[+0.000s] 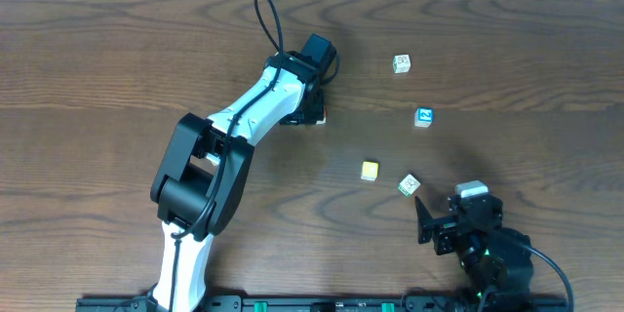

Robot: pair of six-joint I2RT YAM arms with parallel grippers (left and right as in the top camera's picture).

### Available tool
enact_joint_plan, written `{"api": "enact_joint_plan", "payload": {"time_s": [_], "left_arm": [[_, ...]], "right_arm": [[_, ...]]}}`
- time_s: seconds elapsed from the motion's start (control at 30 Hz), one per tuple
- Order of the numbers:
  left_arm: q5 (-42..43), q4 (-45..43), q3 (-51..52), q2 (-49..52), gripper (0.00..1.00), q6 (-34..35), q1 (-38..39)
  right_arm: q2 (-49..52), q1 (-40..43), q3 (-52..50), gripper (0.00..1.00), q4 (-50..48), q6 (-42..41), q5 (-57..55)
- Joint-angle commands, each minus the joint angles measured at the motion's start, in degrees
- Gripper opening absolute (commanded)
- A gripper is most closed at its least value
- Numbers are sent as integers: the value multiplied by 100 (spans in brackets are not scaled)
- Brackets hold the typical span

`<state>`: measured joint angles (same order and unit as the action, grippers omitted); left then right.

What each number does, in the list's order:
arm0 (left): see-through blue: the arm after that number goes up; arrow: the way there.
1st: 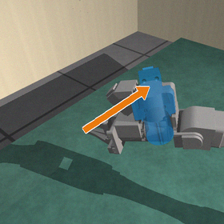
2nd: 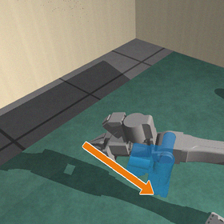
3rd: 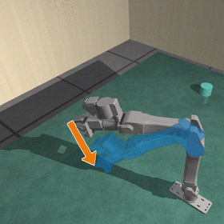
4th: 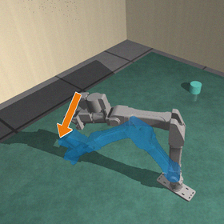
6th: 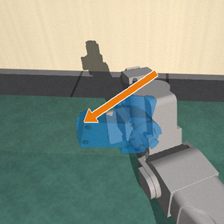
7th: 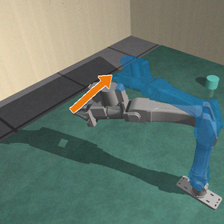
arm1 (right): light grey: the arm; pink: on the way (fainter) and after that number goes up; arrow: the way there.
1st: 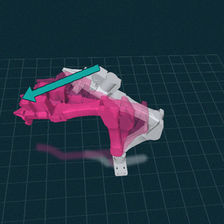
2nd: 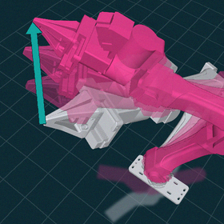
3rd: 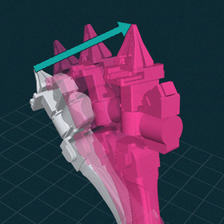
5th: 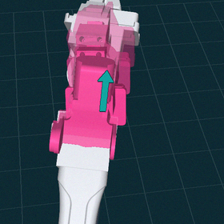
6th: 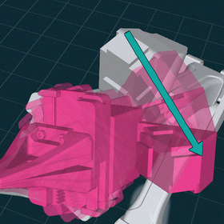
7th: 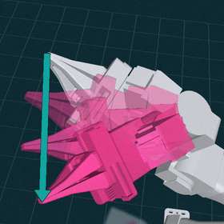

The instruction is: Spell out Ai2

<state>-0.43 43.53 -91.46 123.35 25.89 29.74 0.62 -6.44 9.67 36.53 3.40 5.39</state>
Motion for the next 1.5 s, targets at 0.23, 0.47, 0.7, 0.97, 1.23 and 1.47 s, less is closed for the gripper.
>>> {"api": "enact_joint_plan", "payload": {"time_s": [0.23, 0.47, 0.7, 0.97, 1.23, 1.47], "left_arm": [[-157, -4, 28, 107, 45, -63, -26], [-584, -101, 28, 107, 45, -66, -26], [-614, -367, 22, 105, 45, -214, -68], [-595, -420, -118, 103, 45, -343, -103], [-439, -175, -780, 4, 45, -409, -131], [-210, 586, -1335, -372, 38, -42, -210]], "right_arm": [[-31, 42, -74, 99, 11, -13, 42], [-31, 42, -74, 99, 11, -13, 42], [-31, 42, -74, 99, 11, -13, 42], [-31, 42, -74, 99, 11, -13, 42], [-31, 42, -74, 99, 11, -13, 42], [-31, 42, -74, 99, 11, -13, 42]]}}
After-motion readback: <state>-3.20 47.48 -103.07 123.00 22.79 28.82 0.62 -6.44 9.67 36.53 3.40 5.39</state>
